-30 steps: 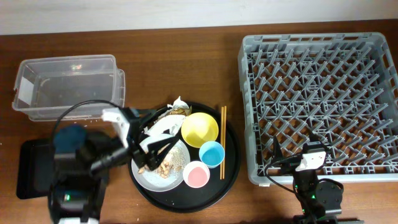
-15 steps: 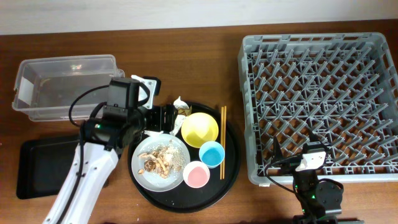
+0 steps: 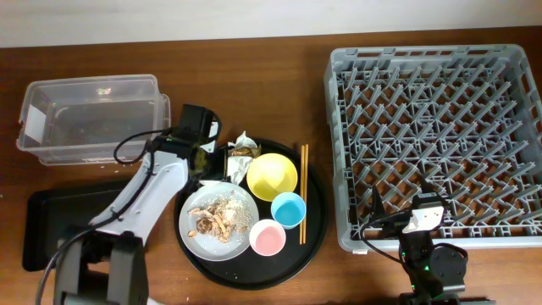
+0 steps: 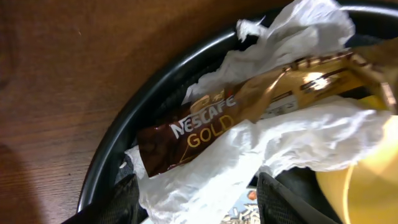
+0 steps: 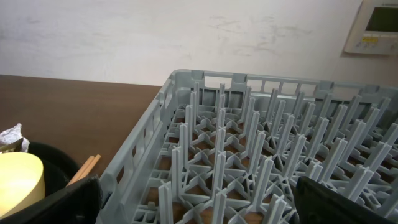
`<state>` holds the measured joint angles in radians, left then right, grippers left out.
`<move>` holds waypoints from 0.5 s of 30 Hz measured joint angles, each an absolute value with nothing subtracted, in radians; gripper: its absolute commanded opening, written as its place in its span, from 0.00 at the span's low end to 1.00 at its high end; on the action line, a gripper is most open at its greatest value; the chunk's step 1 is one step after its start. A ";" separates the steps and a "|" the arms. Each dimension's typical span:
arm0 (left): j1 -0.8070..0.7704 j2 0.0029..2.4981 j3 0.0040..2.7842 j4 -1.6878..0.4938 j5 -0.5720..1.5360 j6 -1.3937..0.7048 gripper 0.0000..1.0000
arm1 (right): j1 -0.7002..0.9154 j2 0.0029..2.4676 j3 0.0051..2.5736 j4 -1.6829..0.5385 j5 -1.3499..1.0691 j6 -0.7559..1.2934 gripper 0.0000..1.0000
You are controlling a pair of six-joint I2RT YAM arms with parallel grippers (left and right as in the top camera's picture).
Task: Sort waste into correct bins and load items into the dishwasher rack
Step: 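Reach the left gripper to the tissue and Nescafe wrapper and grasp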
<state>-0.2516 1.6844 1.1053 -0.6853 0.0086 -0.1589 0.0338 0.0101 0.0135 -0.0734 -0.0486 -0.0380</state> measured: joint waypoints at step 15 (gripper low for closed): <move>-0.252 1.735 1.105 -0.719 0.019 -0.166 0.25 | 0.034 0.010 0.014 -0.073 -0.049 -0.038 0.99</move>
